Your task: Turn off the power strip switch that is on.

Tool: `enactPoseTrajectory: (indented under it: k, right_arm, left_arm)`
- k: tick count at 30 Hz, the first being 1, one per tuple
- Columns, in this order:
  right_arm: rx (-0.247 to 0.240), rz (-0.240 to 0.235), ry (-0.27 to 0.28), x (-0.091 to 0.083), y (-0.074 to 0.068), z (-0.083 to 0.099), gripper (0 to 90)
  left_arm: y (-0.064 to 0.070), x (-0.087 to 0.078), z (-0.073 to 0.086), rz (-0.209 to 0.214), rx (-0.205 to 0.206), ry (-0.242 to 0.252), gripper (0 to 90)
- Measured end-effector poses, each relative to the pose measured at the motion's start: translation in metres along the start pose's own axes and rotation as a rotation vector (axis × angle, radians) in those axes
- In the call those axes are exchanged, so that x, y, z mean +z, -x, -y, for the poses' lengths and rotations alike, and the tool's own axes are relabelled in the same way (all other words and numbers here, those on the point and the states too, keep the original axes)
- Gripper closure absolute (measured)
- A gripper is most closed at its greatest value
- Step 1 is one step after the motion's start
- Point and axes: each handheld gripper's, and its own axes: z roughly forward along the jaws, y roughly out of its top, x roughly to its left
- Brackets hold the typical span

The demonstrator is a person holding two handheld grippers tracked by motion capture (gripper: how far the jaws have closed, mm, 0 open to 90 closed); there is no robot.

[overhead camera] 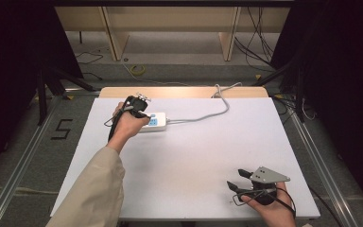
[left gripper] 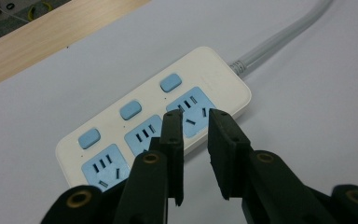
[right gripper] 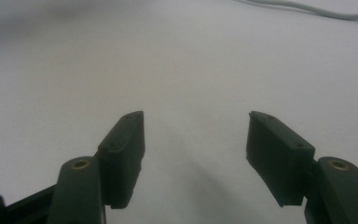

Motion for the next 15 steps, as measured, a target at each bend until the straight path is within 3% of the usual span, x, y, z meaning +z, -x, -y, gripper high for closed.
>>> enactPoseTrajectory:
  k: [8,15]
  right_arm:
    - [0.001,-0.001,0.001,0.000,0.001,0.000,38.2]
    - [0.003,0.001,0.002,0.000,0.001,0.000,38.2]
  left_arm:
    - [0.011,-0.014,0.012,0.040,0.011,0.055,63.0]
    - [0.023,-0.026,0.038,0.102,0.020,0.114,48.2]
